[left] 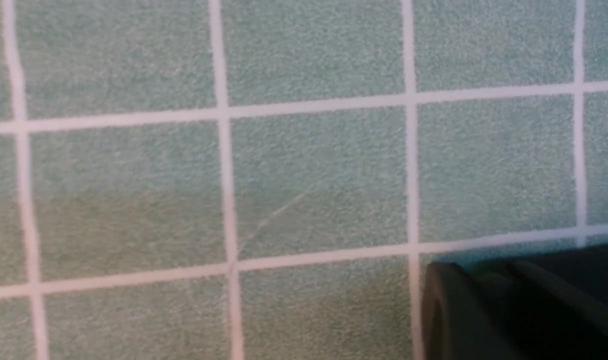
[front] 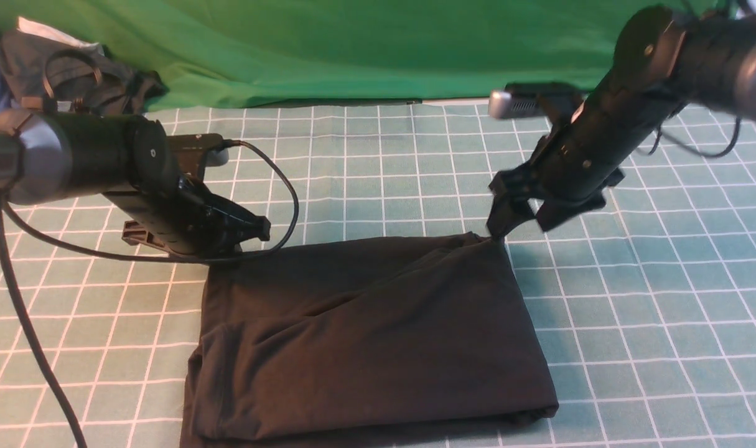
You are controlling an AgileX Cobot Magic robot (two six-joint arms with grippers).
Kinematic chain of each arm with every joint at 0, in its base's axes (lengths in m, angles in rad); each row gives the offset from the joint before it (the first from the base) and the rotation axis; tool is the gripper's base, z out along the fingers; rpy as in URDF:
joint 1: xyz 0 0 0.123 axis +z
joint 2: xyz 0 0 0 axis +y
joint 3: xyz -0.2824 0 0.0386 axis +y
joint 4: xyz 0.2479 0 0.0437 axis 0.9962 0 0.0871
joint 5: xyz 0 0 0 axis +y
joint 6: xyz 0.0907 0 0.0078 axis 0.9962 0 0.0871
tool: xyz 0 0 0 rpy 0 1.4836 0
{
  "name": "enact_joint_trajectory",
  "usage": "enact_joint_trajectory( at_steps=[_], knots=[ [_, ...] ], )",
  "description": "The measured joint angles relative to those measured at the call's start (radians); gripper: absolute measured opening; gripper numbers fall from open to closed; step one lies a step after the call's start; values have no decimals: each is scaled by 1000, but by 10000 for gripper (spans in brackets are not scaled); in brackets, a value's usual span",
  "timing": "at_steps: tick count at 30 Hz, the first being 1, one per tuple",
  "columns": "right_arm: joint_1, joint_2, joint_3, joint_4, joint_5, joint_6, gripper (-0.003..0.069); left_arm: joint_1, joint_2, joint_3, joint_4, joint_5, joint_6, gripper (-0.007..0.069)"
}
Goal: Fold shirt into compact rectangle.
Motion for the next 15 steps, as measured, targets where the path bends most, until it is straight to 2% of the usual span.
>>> enact_joint_trajectory(
  at_steps=[1,3,11,15],
  knots=[
    [0,17,0,15,-4,-1,575,0,4,-13,-2,13,0,41],
    [0,39,0,40,-9,-8,578,0,9,-31,-6,40,0,30],
    [0,100,-1,119,-54,-37,579,-1,9,-77,-41,90,6,28],
    [0,114,-10,151,-61,-89,528,-1,9,-78,-43,91,6,28]
  ],
)
